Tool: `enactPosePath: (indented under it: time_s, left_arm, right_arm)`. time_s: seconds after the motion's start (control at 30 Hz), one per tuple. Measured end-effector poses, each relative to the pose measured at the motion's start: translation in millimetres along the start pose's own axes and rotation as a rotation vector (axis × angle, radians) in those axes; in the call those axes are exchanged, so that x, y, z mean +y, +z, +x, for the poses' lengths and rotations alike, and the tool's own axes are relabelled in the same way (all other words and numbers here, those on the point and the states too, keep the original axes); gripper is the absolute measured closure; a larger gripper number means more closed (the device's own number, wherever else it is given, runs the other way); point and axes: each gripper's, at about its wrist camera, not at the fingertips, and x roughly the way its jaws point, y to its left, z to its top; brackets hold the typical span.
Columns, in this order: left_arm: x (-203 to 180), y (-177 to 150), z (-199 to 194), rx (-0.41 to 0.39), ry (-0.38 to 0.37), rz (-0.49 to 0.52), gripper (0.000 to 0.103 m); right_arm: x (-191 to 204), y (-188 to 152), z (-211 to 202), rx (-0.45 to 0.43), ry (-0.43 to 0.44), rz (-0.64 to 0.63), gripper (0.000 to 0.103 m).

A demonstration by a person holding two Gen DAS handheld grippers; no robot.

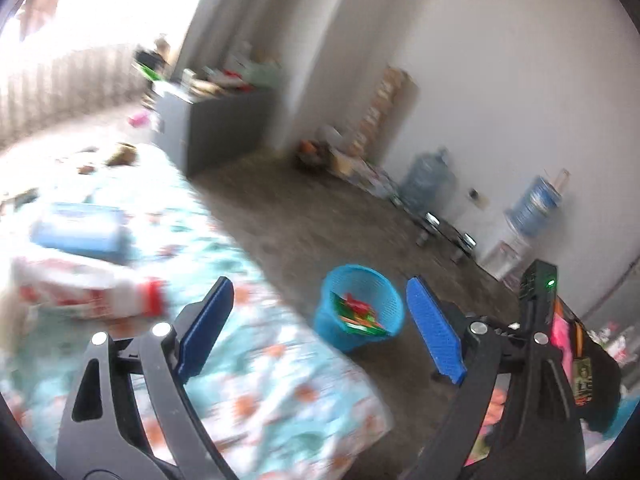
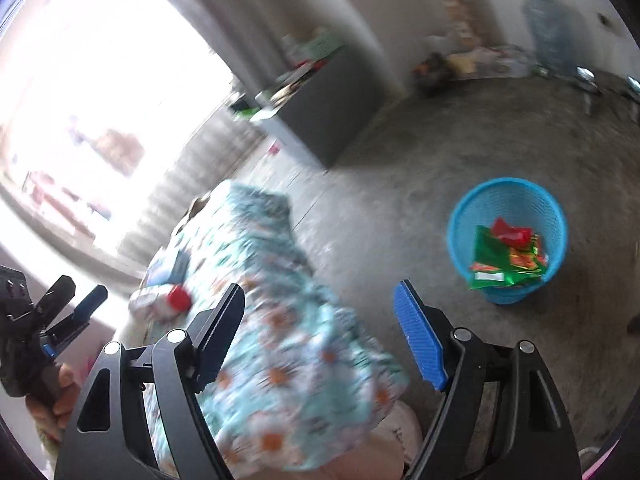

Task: Collect trash
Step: 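Swing both open tools back over the bed toward the bottle and cup, then grip the clear plastic cup with the left tool while the right tool grips the white yogurt bottle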

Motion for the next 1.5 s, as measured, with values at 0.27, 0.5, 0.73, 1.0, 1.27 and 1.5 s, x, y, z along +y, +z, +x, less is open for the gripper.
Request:
enactPosePath:
  time_s: [0.27, 0.5, 0.73, 1.0, 1.27, 1.5]
  left_arm:
    - [77, -46, -93, -0.124, 0.237, -0.090, 0.018]
    - [122, -77, -135, -0.177, 0.333, -0.133, 0.018]
    - [158, -95, -148, -0.187, 0.351, -0.191, 0.018]
    - [192, -91, -151, -0.194, 0.410, -0.180, 0.018]
    - [228, -95, -137, -0.110, 0.460, -0.149, 0.018]
    - [269, -96, -109, 0.022, 0.465, -0.126, 0.018]
  right_arm:
    - [70, -12, 20, 0.098, 0.047, -0.134, 0.028]
    - [119, -26, 53, 0.176, 0.091, -0.220, 0.028]
    - [169, -35, 77, 0.238, 0.118, -0.335, 0.028]
    - [238, -32, 121, 0.318, 0.148, -0.560, 0.028]
    - [290, -40, 167, 0.372, 0.156, -0.751, 0.028]
    - [334, -50, 205, 0.379, 0.137, -0.991, 0.028]
